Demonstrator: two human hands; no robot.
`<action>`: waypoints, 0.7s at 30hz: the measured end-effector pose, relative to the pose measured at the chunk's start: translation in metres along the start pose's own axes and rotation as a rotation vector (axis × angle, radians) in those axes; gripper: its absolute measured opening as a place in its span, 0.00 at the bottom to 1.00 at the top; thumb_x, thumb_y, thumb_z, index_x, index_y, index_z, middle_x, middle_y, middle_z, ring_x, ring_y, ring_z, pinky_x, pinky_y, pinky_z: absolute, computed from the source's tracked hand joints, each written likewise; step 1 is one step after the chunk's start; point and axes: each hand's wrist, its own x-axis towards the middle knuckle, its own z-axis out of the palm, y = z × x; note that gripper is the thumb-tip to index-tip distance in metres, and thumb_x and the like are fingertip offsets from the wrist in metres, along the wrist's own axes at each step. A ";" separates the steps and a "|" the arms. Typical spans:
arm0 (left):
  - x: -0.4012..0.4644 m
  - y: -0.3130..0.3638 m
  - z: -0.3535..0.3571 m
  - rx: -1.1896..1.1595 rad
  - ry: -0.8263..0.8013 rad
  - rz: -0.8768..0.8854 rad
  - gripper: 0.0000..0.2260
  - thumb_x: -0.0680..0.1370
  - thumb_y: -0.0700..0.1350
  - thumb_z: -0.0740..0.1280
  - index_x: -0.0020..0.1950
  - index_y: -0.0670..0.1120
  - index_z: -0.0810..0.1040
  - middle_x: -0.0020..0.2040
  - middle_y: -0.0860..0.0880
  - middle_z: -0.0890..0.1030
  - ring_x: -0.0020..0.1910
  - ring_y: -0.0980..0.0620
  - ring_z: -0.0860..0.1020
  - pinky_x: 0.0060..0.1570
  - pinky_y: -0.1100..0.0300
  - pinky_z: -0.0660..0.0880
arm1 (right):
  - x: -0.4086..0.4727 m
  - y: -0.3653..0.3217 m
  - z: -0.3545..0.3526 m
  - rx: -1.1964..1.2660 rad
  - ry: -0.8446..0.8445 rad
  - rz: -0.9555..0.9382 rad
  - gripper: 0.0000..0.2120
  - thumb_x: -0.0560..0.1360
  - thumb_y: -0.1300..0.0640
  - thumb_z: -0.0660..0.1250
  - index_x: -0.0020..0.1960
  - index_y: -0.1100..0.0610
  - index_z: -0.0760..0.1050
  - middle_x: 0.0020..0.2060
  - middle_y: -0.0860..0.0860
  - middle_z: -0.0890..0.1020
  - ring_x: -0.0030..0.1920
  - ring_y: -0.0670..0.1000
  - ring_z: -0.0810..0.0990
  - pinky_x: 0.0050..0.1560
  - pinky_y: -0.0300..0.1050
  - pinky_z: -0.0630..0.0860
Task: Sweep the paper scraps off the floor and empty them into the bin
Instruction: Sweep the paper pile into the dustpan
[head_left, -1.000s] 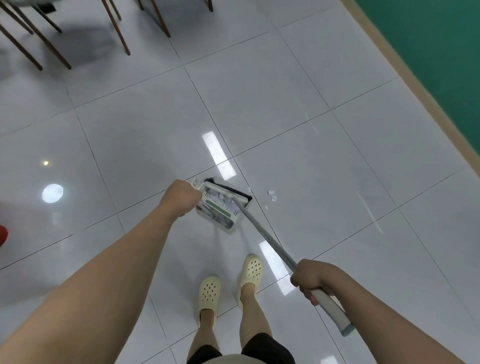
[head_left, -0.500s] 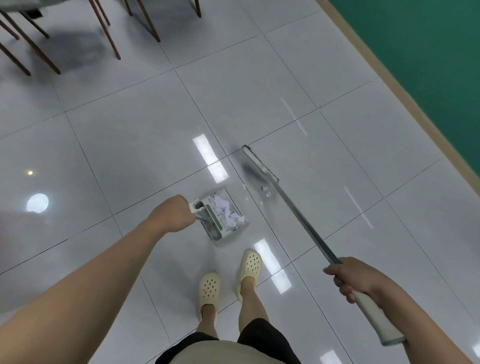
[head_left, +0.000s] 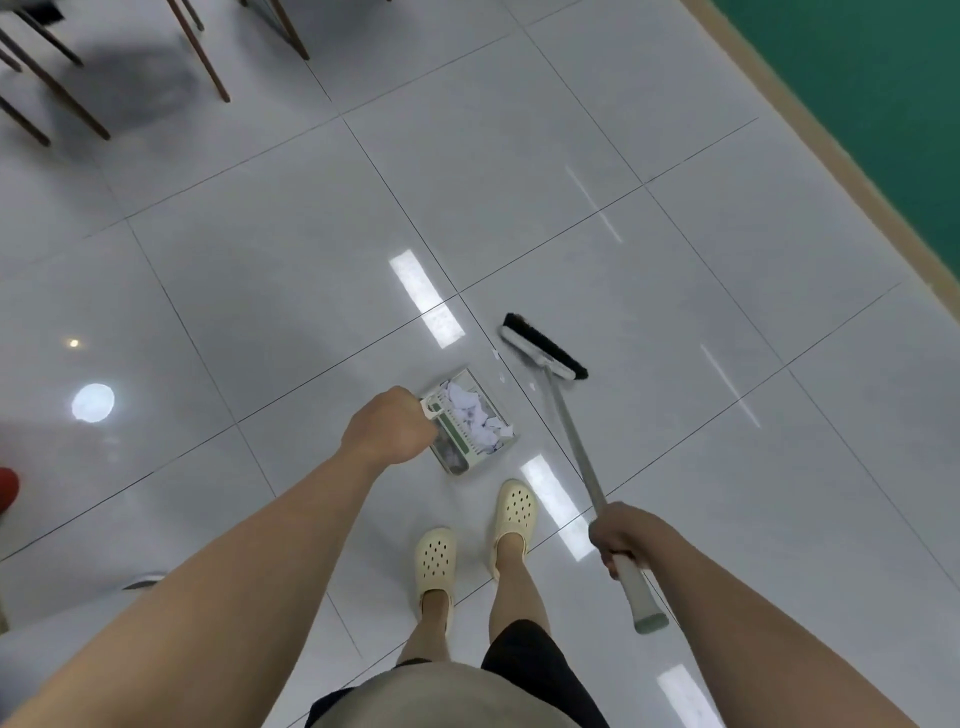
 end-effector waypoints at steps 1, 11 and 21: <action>0.001 0.001 -0.002 -0.004 0.001 0.001 0.09 0.74 0.42 0.68 0.37 0.46 0.69 0.36 0.49 0.76 0.37 0.45 0.76 0.33 0.59 0.67 | -0.008 0.007 0.007 -0.047 -0.026 0.011 0.10 0.66 0.69 0.54 0.44 0.69 0.72 0.23 0.59 0.78 0.28 0.57 0.80 0.36 0.47 0.79; -0.007 -0.032 -0.001 -0.046 0.011 0.013 0.09 0.75 0.47 0.69 0.39 0.45 0.73 0.38 0.47 0.79 0.37 0.46 0.77 0.35 0.59 0.70 | -0.086 0.097 0.020 0.387 -0.221 0.008 0.10 0.73 0.63 0.63 0.43 0.56 0.62 0.28 0.51 0.65 0.24 0.47 0.61 0.25 0.36 0.61; -0.039 -0.150 0.013 0.025 -0.180 0.093 0.07 0.74 0.46 0.70 0.42 0.45 0.74 0.38 0.47 0.78 0.36 0.48 0.77 0.33 0.58 0.67 | -0.114 0.135 0.067 0.804 -0.095 -0.027 0.15 0.77 0.63 0.64 0.39 0.54 0.60 0.28 0.50 0.61 0.22 0.47 0.56 0.23 0.33 0.55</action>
